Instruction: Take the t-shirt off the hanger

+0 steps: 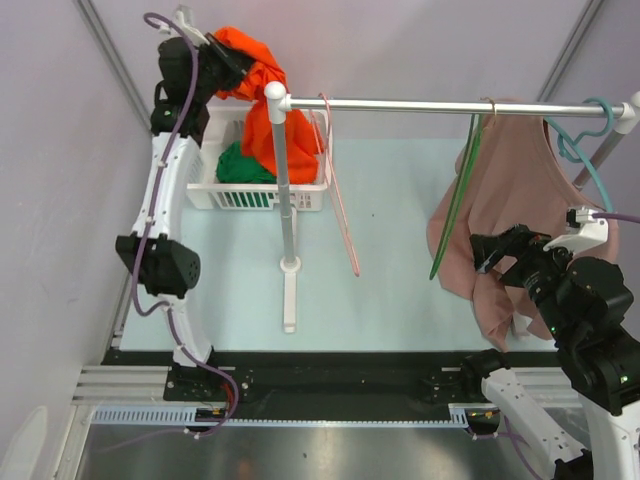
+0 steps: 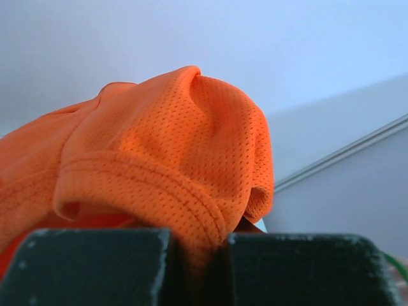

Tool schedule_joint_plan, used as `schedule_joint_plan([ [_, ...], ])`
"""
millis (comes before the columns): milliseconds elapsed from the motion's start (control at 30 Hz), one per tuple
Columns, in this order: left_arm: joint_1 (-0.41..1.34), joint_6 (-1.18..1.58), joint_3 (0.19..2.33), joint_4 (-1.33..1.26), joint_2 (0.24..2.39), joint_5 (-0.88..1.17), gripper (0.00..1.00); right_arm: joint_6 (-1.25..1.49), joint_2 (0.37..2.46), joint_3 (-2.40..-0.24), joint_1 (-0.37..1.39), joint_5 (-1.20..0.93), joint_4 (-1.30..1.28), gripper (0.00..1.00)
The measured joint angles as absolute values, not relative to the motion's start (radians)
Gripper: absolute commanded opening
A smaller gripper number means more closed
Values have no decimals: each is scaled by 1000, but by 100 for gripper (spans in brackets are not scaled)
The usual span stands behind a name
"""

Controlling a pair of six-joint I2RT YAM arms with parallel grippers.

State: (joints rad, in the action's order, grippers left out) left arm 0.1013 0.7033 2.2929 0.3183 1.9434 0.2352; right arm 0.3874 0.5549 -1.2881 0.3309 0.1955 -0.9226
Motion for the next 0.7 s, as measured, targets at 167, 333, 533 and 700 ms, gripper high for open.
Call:
schedule_joint_plan([
  [167, 101, 733, 2226, 320, 2070, 278, 0, 387, 562, -1288, 332, 197, -922, 95],
  [333, 100, 760, 2218, 408, 2246, 297, 0, 387, 566, -1288, 332, 195, -922, 95],
  [533, 101, 760, 2219, 566, 2328, 268, 24, 390, 566, -1293, 332, 194, -923, 95],
  [700, 102, 744, 2245, 610, 2321, 244, 58, 398, 566, -1307, 332, 175, -924, 95],
])
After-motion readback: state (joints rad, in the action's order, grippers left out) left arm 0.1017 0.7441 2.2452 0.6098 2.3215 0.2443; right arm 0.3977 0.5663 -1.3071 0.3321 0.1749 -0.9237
